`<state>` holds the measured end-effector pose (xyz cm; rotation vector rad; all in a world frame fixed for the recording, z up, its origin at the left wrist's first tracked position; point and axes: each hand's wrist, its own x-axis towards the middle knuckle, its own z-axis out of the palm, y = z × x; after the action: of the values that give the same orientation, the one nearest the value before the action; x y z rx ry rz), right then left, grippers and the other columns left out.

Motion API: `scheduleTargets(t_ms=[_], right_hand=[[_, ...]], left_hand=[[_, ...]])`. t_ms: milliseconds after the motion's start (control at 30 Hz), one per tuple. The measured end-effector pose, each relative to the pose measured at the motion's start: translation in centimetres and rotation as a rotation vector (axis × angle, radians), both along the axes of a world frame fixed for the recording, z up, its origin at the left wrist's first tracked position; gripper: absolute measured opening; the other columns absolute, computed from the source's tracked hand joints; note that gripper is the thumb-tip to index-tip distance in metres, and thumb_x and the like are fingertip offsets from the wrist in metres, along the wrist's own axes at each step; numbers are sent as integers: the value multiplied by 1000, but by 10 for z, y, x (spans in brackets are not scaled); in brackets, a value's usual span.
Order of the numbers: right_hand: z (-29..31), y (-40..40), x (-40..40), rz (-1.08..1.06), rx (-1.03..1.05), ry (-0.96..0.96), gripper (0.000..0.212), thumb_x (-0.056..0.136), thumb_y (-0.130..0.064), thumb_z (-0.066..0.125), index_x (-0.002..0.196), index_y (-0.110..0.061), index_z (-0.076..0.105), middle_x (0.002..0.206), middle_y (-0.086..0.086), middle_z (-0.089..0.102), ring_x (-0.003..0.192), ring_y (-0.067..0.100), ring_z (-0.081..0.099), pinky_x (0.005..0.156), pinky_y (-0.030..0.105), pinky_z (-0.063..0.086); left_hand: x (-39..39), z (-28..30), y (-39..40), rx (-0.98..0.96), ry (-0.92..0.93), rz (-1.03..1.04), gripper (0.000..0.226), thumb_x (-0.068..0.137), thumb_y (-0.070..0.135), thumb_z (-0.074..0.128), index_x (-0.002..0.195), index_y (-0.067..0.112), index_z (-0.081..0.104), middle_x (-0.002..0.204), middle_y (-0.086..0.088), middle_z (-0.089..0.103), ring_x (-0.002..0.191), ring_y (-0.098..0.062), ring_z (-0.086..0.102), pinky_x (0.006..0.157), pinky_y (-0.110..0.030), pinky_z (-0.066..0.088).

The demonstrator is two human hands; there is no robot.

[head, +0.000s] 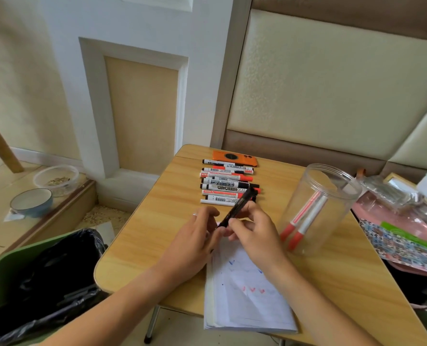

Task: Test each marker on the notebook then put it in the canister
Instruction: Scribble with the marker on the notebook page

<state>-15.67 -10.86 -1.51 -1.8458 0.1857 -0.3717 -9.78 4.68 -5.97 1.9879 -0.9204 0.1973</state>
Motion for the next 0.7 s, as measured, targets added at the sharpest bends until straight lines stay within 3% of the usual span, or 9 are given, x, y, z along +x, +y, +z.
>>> scheduleTargets(t_ms=[133,200,300,367,400,500,600,700], right_hand=[[-2,-2,-5,-34,121,8,23,97,-4,61,111,-21,64,96,6,76,83,24,75,75,40,62],[-6,-8,-7,-116,-48,-49,27,94,-11,68,112,-23,52,101,-3,70,89,13,73,74,31,61],[-8,-12,-10,-219,-462,-167,63,89,-14,76,137,-21,36,122,-9,54,105,2,61,81,10,49],[-12,-11,-12,-237,-610,-228,88,86,-16,79,154,-18,24,146,-2,42,130,9,49,103,16,42],[-16,-10,-12,-259,-681,-242,95,84,-17,81,158,-16,20,157,4,34,143,18,39,114,28,39],[-19,-9,-13,-388,-952,-261,106,79,-20,84,162,-10,18,169,18,15,156,35,21,120,50,35],[-11,-14,-14,-396,-1167,-353,99,81,-18,81,162,-13,25,168,24,18,157,39,19,121,52,31],[-14,-19,-10,-167,-1358,-427,52,88,-19,69,140,-17,60,162,16,38,154,34,30,119,56,30]], left_hand=[[6,-5,0,57,-58,-9,34,104,46,41,106,19,62,106,8,44,88,-5,48,76,-24,43],[7,-6,-1,66,-47,-17,39,104,49,37,99,19,62,104,7,44,87,-8,48,76,-27,42],[5,-5,-1,58,-42,-20,36,104,50,33,93,24,57,102,8,44,87,-8,48,76,-27,42],[5,-5,0,40,-25,-20,32,104,51,31,90,30,51,100,9,43,87,-6,47,76,-27,40],[5,-5,0,33,-22,-17,31,104,51,30,89,31,49,100,9,43,87,-5,47,75,-26,39],[5,-5,0,43,-17,-14,35,105,50,29,89,28,51,99,8,44,88,-4,47,74,-24,36],[5,-6,0,65,-30,-15,42,103,53,29,89,24,55,101,7,44,88,-7,47,78,-28,40],[5,-4,0,45,-50,-34,35,105,50,31,88,27,52,98,7,45,87,-8,47,78,-28,40]])
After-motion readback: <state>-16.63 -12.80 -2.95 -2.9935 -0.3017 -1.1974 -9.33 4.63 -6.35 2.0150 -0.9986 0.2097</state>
